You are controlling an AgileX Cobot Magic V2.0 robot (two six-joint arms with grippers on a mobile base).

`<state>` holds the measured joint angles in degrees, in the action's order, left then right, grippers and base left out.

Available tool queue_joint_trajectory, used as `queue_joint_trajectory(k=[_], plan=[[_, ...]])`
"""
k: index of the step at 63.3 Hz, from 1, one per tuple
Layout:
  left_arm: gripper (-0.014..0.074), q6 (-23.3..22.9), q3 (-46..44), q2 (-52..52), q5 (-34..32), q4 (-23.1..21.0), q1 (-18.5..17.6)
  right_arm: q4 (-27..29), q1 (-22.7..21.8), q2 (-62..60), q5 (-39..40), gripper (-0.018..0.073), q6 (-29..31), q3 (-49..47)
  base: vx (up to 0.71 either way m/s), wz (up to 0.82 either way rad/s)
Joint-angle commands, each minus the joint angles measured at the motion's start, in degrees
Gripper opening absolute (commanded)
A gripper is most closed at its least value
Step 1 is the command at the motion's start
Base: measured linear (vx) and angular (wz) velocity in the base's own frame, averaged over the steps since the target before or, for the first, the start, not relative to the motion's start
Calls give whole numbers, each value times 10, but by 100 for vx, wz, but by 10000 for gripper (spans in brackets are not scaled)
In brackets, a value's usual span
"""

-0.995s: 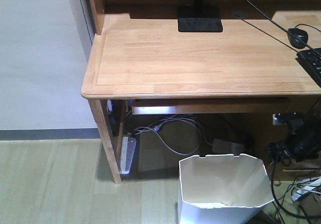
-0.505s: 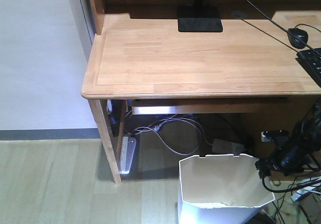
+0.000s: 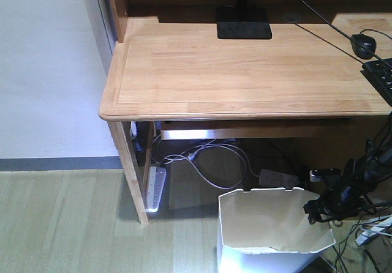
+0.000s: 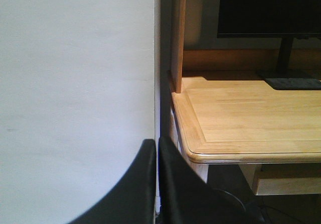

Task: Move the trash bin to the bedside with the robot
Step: 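Lower the right gripper down to the rim of the white bin, then close the right gripper on the bin rim nearest the robot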

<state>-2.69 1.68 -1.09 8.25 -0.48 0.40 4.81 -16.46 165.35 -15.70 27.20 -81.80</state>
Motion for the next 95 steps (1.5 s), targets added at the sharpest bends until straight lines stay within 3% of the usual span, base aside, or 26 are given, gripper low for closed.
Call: queue_joint_trajectory(k=[1,24,34,44,58,70,95], plan=[[-6,-5,16,-6,-41,-5,-2,-3,6,-13,-14,580,1,-24,0,0],[-6,-5,16,-6,-41,-5,-2,-2,7,26,-13,577,-4,-70,0,0],[-6,-5,16,-6,-41,-5,-2,-1,7,37,-17,521,-9,-91,0,0],[-6,-5,16,-6,-41,-5,-2,-1,7,59,-45,410,-34,-125,0,0],[-6,-5,16,-6,-41,-5,-2,-4,7,94,-142,251,-17,-182,0,0],[-6,-5,16,-6,-41,-5,-2,18,7,78,-148,-17,-15,-182,0,0],[-6,-5,16,-6,-41,-5,-2,153,6,1,-195,-6,95,-160,0,0]])
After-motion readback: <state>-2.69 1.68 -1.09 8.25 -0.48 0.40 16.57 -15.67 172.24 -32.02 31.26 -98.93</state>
